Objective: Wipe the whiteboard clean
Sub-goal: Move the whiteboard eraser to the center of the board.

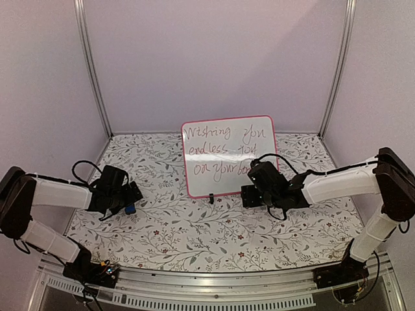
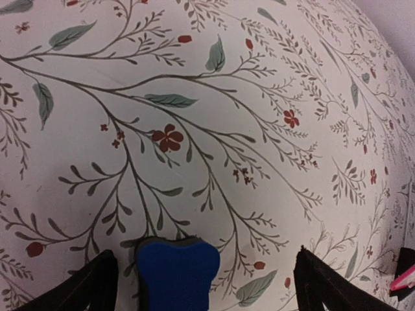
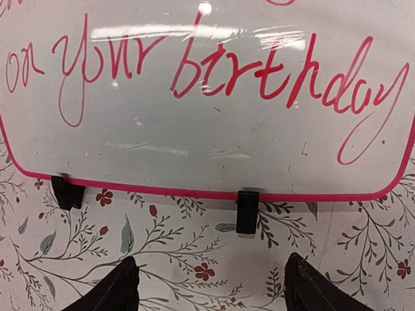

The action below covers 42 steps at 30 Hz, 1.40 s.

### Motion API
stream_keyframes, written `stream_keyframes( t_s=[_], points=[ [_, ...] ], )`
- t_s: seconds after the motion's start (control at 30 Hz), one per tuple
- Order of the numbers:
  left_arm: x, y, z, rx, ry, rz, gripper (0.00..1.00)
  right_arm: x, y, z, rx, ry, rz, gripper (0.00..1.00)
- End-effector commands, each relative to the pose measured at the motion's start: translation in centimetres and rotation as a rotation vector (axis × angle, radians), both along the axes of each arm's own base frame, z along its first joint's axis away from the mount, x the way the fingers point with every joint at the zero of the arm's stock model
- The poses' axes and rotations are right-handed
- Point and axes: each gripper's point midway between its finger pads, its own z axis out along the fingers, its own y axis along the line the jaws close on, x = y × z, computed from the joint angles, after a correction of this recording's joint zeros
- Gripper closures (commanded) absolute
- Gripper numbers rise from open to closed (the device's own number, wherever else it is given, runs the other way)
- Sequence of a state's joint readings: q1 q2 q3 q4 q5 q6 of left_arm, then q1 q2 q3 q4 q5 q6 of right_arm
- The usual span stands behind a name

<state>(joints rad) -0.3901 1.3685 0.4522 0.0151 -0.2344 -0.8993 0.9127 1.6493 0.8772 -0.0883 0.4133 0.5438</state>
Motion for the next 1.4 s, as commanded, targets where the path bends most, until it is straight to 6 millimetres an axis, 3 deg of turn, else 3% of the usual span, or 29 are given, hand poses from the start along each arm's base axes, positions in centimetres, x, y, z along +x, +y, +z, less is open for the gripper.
stream_keyframes(
  t_s=[0.0,0.23,0.6,0.77,1.0,1.1,1.2,1.37],
  points=[
    [-0.2,-1.8,-1.0,-0.066,-0.006,-0.059,0.08,0.1,0.4,3.4,0.012,-0.057,0.001,0.24],
    [-0.5,-5.1,-1.1,-0.123,-0.014,-0.125,0.20,0.5,1.4,6.6,0.059,-0.109,0.015,0.23],
    [-3.2,-15.5,-1.7,-0.189,0.069,-0.337,0.20,1.1,4.7,7.1,0.077,-0.075,0.109,0.16],
    [-4.3,-18.6,-0.5,-0.254,0.084,-0.402,0.20,0.9,5.2,8.1,0.091,-0.068,0.136,0.04],
    [-5.3,-17.8,2.7,-0.224,0.045,-0.373,0.20,0.5,4.9,10.4,0.121,-0.085,0.142,0.02],
    [-6.2,-17.6,3.0,-0.217,0.054,-0.374,0.20,0.6,4.7,11.8,0.134,-0.106,0.136,0.01],
    [-6.7,-18.3,2.9,-0.190,0.074,-0.401,0.20,0.8,4.7,12.9,0.135,-0.117,0.126,0.01],
    [-6.9,-18.8,0.2,-0.091,0.167,-0.447,0.19,0.7,4.9,13.6,0.163,-0.119,0.130,0.01]
  ],
)
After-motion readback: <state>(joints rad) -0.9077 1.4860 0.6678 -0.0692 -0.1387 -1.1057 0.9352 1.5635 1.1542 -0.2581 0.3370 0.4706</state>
